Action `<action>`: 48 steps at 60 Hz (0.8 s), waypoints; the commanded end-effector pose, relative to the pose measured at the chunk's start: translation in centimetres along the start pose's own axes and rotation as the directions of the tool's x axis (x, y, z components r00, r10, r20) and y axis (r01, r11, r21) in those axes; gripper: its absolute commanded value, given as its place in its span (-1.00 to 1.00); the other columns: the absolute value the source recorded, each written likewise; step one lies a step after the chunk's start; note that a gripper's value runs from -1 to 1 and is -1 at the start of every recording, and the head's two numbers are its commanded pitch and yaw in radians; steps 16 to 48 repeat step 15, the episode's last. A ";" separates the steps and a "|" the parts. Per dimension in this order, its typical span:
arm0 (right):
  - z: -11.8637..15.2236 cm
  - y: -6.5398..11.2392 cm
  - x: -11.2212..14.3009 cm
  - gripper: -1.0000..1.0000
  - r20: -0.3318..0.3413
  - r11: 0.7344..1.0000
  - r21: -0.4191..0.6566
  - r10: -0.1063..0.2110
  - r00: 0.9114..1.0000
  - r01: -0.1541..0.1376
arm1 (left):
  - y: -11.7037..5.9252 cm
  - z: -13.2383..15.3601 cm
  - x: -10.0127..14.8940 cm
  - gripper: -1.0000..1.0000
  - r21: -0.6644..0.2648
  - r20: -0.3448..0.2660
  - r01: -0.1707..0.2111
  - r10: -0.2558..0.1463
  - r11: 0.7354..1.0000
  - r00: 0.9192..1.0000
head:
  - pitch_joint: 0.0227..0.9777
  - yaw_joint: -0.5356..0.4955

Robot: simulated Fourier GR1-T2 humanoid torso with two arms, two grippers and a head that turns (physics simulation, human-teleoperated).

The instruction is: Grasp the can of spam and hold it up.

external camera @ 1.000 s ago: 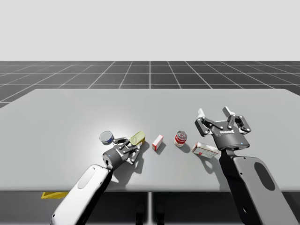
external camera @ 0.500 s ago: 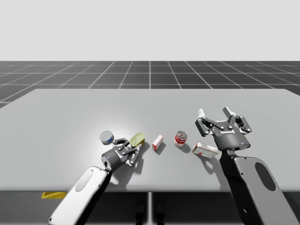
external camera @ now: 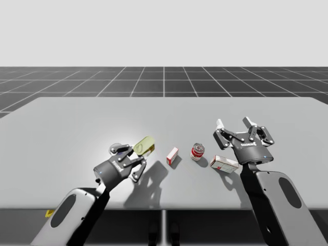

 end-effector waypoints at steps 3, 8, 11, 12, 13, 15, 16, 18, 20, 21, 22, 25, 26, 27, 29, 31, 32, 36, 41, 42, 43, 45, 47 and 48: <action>0.0 -0.1 0.1 -1.00 0.004 1.000 0.005 -0.004 1.000 0.004 | 0.4 1.0 6.9 1.00 -0.039 0.159 0.069 -0.062 0.997 0.985 | -0.13 0.24; 0.1 -0.2 0.1 -1.00 -0.001 1.000 0.013 -0.016 1.000 0.016 | 0.8 1.8 9.4 1.00 -0.013 0.209 0.094 -0.090 0.995 0.974 | -0.15 0.24; 0.1 -0.2 0.1 -1.00 -0.006 1.000 0.018 -0.020 1.000 0.020 | 1.0 2.3 10.6 1.00 0.002 0.237 0.102 -0.099 0.995 0.966 | -0.16 0.24; 0.2 -0.2 0.1 -1.00 0.007 0.999 0.034 0.004 1.000 -0.005 | 1.1 2.6 11.2 1.00 0.013 0.250 0.106 -0.106 0.994 0.962 | -0.16 0.23; 0.2 -0.2 0.1 -1.00 0.004 0.999 0.045 0.005 1.000 -0.005 | 1.2 2.7 11.5 1.00 0.018 0.257 0.107 -0.108 0.994 0.960 | -0.16 0.23; 0.3 -0.3 0.0 -1.00 -0.002 0.998 0.059 -0.003 1.000 0.003 | 1.3 3.1 12.4 1.00 0.027 0.280 0.102 -0.106 0.994 0.954 | -0.16 0.24; 0.3 -0.3 0.0 -1.00 -0.002 0.998 0.059 -0.003 1.000 0.003 | 1.3 3.1 12.4 1.00 0.027 0.280 0.102 -0.106 0.994 0.954 | -0.16 0.24; 0.3 -0.3 0.0 -1.00 -0.002 0.998 0.059 -0.003 1.000 0.003 | 1.3 3.1 12.4 1.00 0.027 0.280 0.102 -0.106 0.994 0.954 | -0.16 0.24; 0.3 -0.3 0.0 -1.00 -0.002 0.998 0.059 -0.003 1.000 0.003 | 1.3 3.1 12.4 1.00 0.027 0.280 0.102 -0.106 0.994 0.954 | -0.16 0.24; 0.3 -0.3 0.0 -1.00 -0.002 0.998 0.059 -0.003 1.000 0.003 | 1.3 3.1 12.4 1.00 0.027 0.280 0.102 -0.106 0.994 0.954 | -0.16 0.24; 0.3 -0.3 0.0 -1.00 -0.002 0.998 0.059 -0.003 1.000 0.003 | 1.3 3.1 12.4 1.00 0.027 0.280 0.102 -0.106 0.994 0.954 | -0.16 0.24; 0.3 -0.3 0.0 -1.00 -0.002 0.998 0.059 -0.003 1.000 0.003 | 1.3 3.1 12.4 1.00 0.027 0.280 0.102 -0.106 0.994 0.954 | -0.16 0.24; 0.3 -0.3 0.0 -1.00 -0.002 0.998 0.059 -0.003 1.000 0.003 | 1.3 3.1 12.4 1.00 0.027 0.280 0.102 -0.106 0.994 0.954 | -0.16 0.24; 0.3 -0.3 0.0 -1.00 -0.002 0.998 0.059 -0.003 1.000 0.003 | 1.3 3.1 12.4 1.00 0.027 0.280 0.102 -0.106 0.994 0.954 | -0.16 0.24; 0.3 -0.3 0.0 -1.00 -0.002 0.998 0.059 -0.003 1.000 0.003 | 1.3 3.1 12.4 1.00 0.027 0.280 0.102 -0.106 0.994 0.954 | -0.16 0.24; 0.3 -0.3 0.0 -1.00 -0.002 0.998 0.059 -0.003 1.000 0.003 | 1.3 3.1 12.4 1.00 0.027 0.280 0.102 -0.106 0.994 0.954 | -0.16 0.24; 0.3 -0.3 0.0 -1.00 -0.002 0.998 0.059 -0.003 1.000 0.003 | 1.3 3.1 12.4 1.00 0.027 0.280 0.102 -0.106 0.994 0.954 | -0.16 0.24; 0.3 -0.3 0.0 -1.00 -0.002 0.998 0.059 -0.003 1.000 0.003 | 1.3 3.1 12.4 1.00 0.027 0.280 0.102 -0.106 0.994 0.954 | -0.16 0.24; 0.3 -0.3 0.0 -1.00 -0.002 0.998 0.059 -0.003 1.000 0.003 | 1.3 3.1 12.4 1.00 0.027 0.280 0.102 -0.106 0.994 0.954 | -0.16 0.24; 0.3 -0.3 0.0 -1.00 -0.002 0.998 0.059 -0.003 1.000 0.003 | 1.3 3.1 12.4 1.00 0.027 0.280 0.102 -0.106 0.994 0.954 | -0.16 0.24; 0.3 -0.3 0.0 -1.00 -0.002 0.998 0.059 -0.003 1.000 0.003 | 1.3 3.1 12.4 1.00 0.027 0.280 0.102 -0.106 0.994 0.954 | -0.16 0.24; 0.3 -0.3 0.0 -1.00 -0.002 0.998 0.059 -0.003 1.000 0.003 | 1.3 3.1 12.4 1.00 0.027 0.280 0.102 -0.106 0.994 0.954 | -0.16 0.24; 0.3 -0.3 0.0 -1.00 -0.002 0.998 0.059 -0.003 1.000 0.003 | 1.3 3.1 12.4 1.00 0.027 0.280 0.102 -0.106 0.994 0.954 | -0.16 0.24; 0.3 -0.3 0.0 -1.00 -0.002 0.998 0.059 -0.003 1.000 0.003 | 1.3 3.1 12.4 1.00 0.027 0.280 0.102 -0.106 0.994 0.954 | -0.16 0.24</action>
